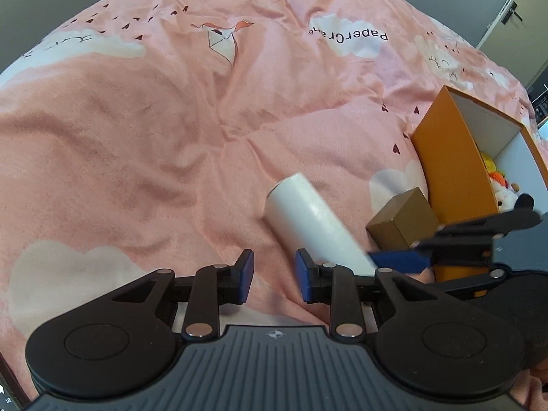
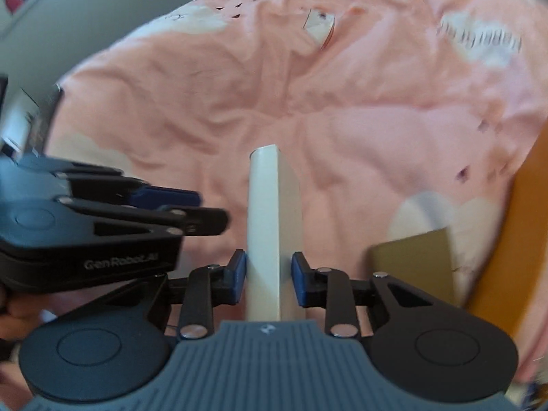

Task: Organize objects
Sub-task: 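Move both grippers down over the cream glasses case and small brown box, then grasp the cream glasses case with the left gripper while the right grasps the brown box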

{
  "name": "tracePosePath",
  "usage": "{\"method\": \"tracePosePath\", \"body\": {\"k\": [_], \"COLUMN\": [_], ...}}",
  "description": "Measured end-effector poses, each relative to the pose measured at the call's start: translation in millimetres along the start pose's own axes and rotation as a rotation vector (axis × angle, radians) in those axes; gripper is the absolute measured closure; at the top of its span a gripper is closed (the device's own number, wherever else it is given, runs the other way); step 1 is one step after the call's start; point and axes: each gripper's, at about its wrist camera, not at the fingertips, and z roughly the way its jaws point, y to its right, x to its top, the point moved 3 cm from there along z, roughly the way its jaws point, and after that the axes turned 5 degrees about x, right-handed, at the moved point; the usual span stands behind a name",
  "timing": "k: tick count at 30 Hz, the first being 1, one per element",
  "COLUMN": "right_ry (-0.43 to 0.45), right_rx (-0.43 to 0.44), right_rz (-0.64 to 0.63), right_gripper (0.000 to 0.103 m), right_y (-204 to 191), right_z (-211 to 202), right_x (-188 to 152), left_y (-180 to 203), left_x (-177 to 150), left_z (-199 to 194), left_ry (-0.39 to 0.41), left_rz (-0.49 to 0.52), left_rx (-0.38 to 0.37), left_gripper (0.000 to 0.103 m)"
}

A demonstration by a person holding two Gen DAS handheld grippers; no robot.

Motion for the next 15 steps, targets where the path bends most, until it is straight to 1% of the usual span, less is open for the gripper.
{"method": "tracePosePath", "body": {"k": [1, 4, 8, 10, 11, 13, 14, 15], "right_ry": [-0.008, -0.022, -0.005, -0.009, -0.014, -0.027, -0.034, -0.041], "right_rx": [0.005, -0.048, -0.177, -0.213, -0.237, -0.301, -0.306, -0.294], "right_rz": [0.024, 0.049, -0.022, -0.048, -0.058, -0.087, -0.093, -0.093], "right_gripper": [0.073, 0.074, 0.072, 0.072, 0.075, 0.076, 0.075, 0.075], "right_y": [3, 8, 5, 4, 4, 6, 7, 10], "right_z": [3, 6, 3, 4, 4, 5, 5, 3], "right_x": [-1, -3, -2, -2, -3, -4, -5, -6], "left_y": [0, 0, 4, 7, 8, 9, 10, 11], "left_x": [0, -2, -3, -4, -4, -2, -2, -1], "left_z": [2, 7, 10, 10, 11, 11, 12, 12], "left_ry": [-0.007, -0.028, -0.045, -0.046, -0.046, -0.048, -0.047, -0.049], "left_rz": [0.000, -0.003, 0.009, 0.016, 0.016, 0.005, -0.001, -0.011], "left_rx": [-0.002, -0.007, -0.028, -0.039, -0.047, -0.067, -0.081, -0.094], "left_gripper": [0.070, 0.070, 0.070, 0.070, 0.070, 0.070, 0.070, 0.070]}}
